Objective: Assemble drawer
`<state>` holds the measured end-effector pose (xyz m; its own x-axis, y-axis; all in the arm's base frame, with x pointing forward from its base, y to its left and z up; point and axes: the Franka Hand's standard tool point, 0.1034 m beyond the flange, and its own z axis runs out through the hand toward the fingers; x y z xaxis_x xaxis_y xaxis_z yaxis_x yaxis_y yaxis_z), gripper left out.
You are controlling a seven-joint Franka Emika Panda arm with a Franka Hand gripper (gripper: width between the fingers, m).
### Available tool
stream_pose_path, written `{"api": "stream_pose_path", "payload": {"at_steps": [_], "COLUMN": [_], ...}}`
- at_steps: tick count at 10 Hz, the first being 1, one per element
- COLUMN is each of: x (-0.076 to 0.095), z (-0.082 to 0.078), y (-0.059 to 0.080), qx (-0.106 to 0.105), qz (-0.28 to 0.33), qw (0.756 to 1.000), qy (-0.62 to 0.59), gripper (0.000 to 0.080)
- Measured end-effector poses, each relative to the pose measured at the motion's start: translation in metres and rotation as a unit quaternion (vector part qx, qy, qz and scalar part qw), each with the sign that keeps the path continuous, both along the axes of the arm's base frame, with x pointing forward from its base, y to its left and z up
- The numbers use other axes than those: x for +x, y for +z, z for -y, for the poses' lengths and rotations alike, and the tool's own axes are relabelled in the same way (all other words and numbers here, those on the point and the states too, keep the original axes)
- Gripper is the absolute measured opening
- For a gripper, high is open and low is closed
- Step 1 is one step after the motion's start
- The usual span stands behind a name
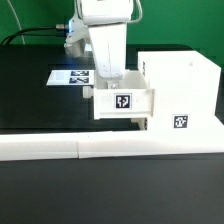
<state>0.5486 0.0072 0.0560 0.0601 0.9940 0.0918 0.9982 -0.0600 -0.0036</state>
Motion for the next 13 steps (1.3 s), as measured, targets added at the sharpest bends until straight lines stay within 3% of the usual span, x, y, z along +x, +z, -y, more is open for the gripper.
{"api": "stream_pose_path", "payload": {"at_steps": [13], "x": [0.0018], "z": [-0.0069], "y": [0.0001], "qx": [-0.002], "qz": [0.001], "qw": [1.000], "qy": [-0.009], "gripper": [0.0041]}}
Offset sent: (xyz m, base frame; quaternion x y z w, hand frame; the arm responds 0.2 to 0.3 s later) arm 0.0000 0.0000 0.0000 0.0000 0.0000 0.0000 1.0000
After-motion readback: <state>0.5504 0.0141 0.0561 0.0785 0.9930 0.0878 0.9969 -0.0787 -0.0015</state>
